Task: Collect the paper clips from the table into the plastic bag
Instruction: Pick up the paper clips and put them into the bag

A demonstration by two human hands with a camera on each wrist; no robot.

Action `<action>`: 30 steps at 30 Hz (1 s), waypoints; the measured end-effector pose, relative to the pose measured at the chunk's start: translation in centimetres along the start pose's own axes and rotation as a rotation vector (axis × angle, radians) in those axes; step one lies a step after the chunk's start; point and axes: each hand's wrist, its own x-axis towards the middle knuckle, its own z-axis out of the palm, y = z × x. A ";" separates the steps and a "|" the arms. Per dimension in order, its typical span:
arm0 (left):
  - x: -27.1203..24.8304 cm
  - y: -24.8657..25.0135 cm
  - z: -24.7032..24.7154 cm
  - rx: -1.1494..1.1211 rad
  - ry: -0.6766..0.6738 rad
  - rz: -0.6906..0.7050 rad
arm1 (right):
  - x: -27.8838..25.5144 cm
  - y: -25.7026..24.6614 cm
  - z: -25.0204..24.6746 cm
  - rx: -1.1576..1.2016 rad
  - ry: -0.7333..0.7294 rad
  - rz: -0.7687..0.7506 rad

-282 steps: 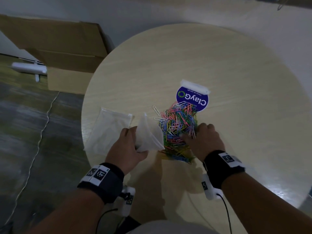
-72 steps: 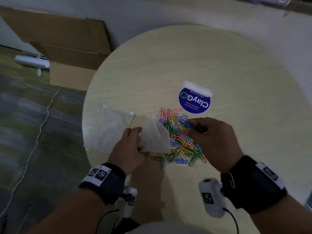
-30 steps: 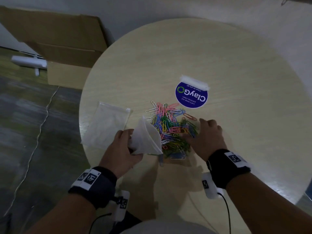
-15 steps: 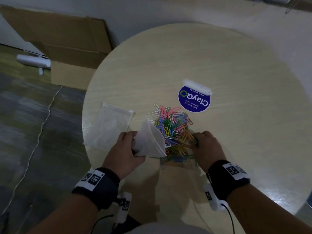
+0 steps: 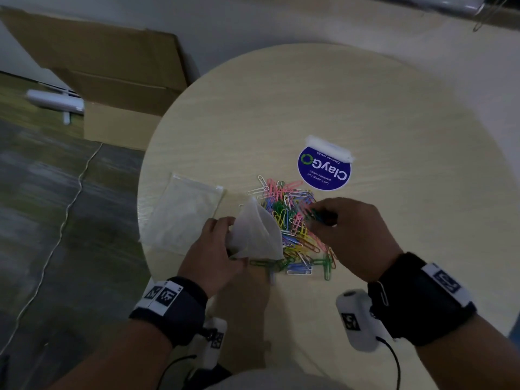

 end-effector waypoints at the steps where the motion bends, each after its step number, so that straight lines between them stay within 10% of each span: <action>1: 0.0 0.1 0.0 -0.008 0.001 -0.005 | 0.2 -0.8 -0.1 0.007 -0.036 -0.023; 11: 0.0 -0.4 0.2 -0.038 0.029 0.089 | 2.4 -4.2 3.0 -0.137 -0.289 -0.104; 17: 0.1 -0.4 0.2 -0.064 0.017 0.041 | 1.5 -3.0 1.7 0.576 -0.190 0.159; 21: 0.0 -0.8 0.0 -0.129 -0.004 0.031 | 0.0 1.9 1.5 0.222 -0.049 0.244; 25: -0.9 -1.9 -0.1 -0.181 0.051 0.007 | -3.4 6.3 3.7 -0.206 -0.226 0.382; 30: -1.5 -2.5 -0.3 -0.189 0.070 -0.004 | -3.5 6.8 7.3 -0.175 -0.203 0.257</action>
